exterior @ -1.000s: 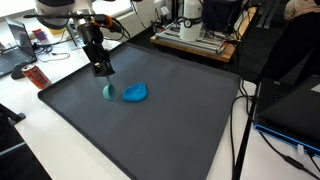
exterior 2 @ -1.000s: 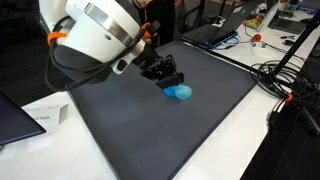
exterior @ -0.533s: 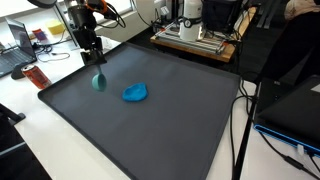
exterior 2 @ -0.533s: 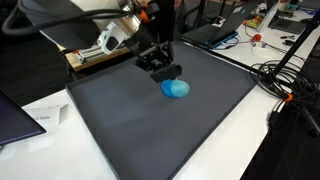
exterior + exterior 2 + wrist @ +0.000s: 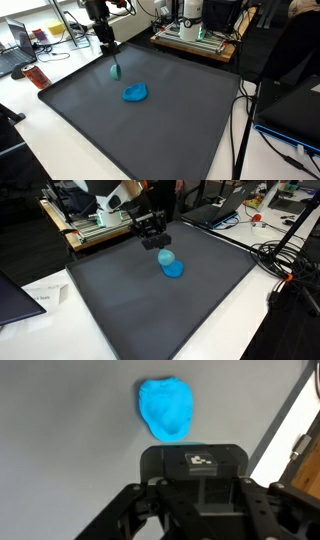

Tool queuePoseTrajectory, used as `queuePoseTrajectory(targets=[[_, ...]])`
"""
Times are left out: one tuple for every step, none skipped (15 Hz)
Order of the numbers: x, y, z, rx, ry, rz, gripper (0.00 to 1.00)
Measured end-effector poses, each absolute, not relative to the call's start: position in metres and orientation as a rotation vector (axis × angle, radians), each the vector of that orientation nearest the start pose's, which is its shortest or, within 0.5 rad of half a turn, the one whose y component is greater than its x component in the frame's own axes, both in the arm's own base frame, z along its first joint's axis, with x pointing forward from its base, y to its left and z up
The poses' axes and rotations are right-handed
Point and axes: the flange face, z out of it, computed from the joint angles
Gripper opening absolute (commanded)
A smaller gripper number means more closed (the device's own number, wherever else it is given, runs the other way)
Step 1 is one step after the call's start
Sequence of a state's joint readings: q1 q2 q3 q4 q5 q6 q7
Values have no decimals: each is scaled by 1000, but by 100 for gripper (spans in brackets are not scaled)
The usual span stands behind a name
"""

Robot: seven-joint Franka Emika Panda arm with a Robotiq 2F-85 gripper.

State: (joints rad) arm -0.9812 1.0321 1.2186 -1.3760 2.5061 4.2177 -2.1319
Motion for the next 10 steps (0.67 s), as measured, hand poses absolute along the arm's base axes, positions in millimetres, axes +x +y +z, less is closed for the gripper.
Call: queuePoseTrajectory(targets=[[547, -130, 325, -2488, 1151, -71, 22], [539, -120, 329, -2525, 1137, -59, 22], [531, -109, 334, -2560, 1124, -51, 22], [524, -97, 341, -2593, 1112, -47, 22], [515, -84, 348, -2623, 1103, -46, 22], [507, -71, 356, -2653, 1092, -47, 22], [497, -57, 364, -2680, 1081, -48, 22], [487, -43, 371, -2705, 1073, -50, 22], [476, -29, 378, -2728, 1066, -52, 22], [465, -16, 382, -2750, 1061, -51, 22]])
